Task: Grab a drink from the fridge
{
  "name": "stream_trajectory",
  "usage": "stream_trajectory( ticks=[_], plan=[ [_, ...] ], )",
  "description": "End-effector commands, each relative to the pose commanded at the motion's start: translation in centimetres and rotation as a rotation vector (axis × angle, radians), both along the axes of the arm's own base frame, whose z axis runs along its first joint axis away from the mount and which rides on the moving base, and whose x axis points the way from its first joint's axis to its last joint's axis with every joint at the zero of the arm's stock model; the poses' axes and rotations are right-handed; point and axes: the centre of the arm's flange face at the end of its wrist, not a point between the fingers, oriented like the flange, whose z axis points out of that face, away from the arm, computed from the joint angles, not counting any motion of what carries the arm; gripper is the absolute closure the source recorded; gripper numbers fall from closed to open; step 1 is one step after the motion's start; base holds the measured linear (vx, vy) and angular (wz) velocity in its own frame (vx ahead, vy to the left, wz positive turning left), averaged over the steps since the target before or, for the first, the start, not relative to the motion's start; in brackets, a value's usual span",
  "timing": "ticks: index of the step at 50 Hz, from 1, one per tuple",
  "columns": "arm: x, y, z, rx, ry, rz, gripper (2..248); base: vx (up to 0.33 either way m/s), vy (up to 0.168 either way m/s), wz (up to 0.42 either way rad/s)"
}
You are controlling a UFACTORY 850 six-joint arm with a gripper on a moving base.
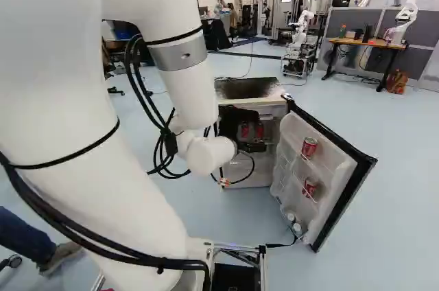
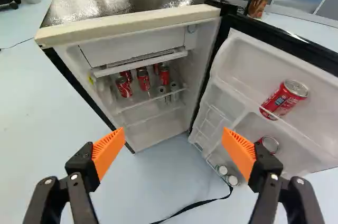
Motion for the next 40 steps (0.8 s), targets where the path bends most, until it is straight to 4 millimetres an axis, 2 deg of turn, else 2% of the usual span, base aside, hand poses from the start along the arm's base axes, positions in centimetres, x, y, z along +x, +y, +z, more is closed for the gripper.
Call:
stream_trajectory(
  ticks=[40],
  plan=[
    [1.6,-0.5,-3.6,0.036,0.052,0.028,3,0.000,0.000,0.000]
  ],
)
